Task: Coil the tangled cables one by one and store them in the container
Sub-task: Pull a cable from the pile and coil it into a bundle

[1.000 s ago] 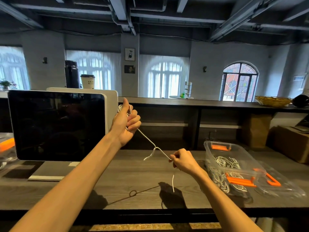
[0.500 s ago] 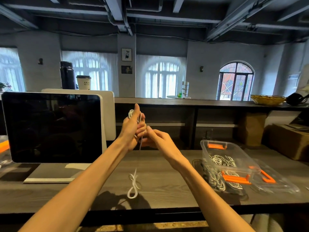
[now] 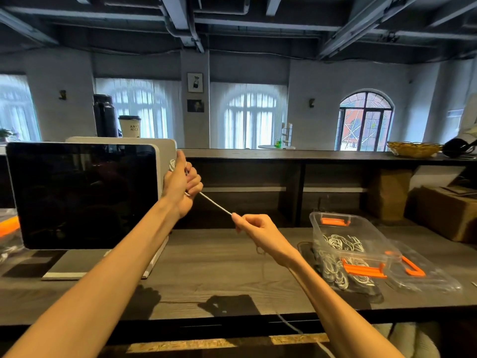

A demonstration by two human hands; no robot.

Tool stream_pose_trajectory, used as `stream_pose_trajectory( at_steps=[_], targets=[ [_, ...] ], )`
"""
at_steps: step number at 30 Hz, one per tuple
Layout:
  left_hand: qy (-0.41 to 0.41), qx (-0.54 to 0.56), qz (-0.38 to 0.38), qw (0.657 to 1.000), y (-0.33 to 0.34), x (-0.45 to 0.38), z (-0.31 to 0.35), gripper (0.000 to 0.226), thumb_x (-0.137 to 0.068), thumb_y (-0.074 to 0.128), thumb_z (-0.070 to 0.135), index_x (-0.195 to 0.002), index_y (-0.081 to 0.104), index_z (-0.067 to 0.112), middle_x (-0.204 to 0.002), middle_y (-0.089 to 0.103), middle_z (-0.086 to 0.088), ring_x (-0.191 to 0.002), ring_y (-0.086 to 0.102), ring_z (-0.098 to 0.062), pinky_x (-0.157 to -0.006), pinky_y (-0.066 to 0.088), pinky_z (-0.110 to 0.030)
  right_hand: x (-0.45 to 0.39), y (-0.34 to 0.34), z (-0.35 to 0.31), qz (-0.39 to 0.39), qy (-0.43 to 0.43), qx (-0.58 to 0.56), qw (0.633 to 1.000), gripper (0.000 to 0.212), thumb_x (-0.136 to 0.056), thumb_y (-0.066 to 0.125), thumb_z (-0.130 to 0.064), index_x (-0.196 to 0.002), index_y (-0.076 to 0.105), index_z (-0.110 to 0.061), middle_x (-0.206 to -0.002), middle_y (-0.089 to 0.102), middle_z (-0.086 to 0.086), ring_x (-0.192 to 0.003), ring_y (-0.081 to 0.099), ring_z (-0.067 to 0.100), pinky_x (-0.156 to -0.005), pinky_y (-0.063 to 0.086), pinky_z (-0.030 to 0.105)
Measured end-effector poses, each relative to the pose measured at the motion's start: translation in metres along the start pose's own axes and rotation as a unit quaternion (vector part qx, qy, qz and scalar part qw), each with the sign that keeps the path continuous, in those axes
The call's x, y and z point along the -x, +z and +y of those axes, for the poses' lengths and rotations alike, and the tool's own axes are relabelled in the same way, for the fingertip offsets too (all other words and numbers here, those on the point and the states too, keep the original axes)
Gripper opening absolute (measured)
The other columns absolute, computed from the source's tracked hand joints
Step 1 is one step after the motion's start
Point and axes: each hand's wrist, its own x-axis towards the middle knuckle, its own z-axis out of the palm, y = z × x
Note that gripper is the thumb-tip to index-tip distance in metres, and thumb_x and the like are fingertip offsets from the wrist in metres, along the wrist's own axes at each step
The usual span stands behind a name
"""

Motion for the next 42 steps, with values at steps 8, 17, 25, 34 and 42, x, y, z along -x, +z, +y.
stream_pose_trajectory(
  at_steps=[8,17,25,34,42],
  targets=[
    [-0.011,-0.001,0.023,1.000,-0.012,-0.002,0.001,0.049,-0.103,0.046,0.049,-0.066,0.043,0.017,-0.051,0.033,0.003,-0.040,0.029,-0.007,-0.036,0.023,-0.017,0.004,-0.026,0.032,-0.070,0.095,0.099,0.988,0.061,-0.087,0.058,-0.074,-0.077,0.074,-0.017,-0.072,0.067,0.004,-0.073,0.065,0.020,-0.082,0.056,0.033],
    [-0.040,-0.008,-0.043,0.998,0.017,0.017,-0.023,0.050,-0.100,0.052,0.049,-0.063,0.041,0.017,-0.052,0.032,0.002,-0.040,0.028,-0.007,-0.037,0.023,-0.017,-0.009,0.016,-0.015,-0.075,0.070,0.113,0.988,0.067,-0.085,0.071,-0.064,-0.140,0.054,-0.032,-0.140,0.058,-0.012,-0.125,0.053,0.003,-0.106,0.043,0.030],
    [-0.062,0.021,-0.081,0.995,0.028,0.029,-0.019,0.047,-0.102,0.057,0.036,-0.061,0.043,0.018,-0.051,0.037,0.003,-0.042,0.038,-0.007,-0.044,0.036,-0.017,-0.002,0.025,-0.050,0.054,-0.026,-0.044,0.997,0.026,-0.105,0.056,-0.034,-0.100,0.074,-0.016,-0.065,0.060,-0.010,-0.061,0.056,0.007,-0.058,0.050,0.028],
    [-0.068,-0.042,-0.054,0.995,0.033,0.036,-0.020,0.039,-0.101,0.058,0.037,-0.072,0.054,0.012,-0.055,0.054,-0.002,-0.049,0.060,-0.012,-0.053,0.057,-0.026,0.006,0.025,-0.062,0.082,-0.165,0.398,0.899,0.028,-0.102,0.050,-0.035,-0.084,0.066,-0.019,-0.075,0.067,0.002,-0.067,0.061,0.028,-0.065,0.054,0.047],
    [-0.055,-0.174,-0.120,0.976,0.017,0.026,-0.010,0.040,-0.101,0.055,0.043,-0.074,0.050,0.015,-0.052,0.044,0.002,-0.038,0.033,-0.007,-0.036,0.024,-0.016,0.016,-0.010,-0.077,-0.029,-0.141,0.282,0.949,0.024,-0.101,0.062,-0.039,-0.095,0.076,-0.020,-0.078,0.070,-0.005,-0.073,0.065,0.012,-0.073,0.057,0.039]
  ],
)
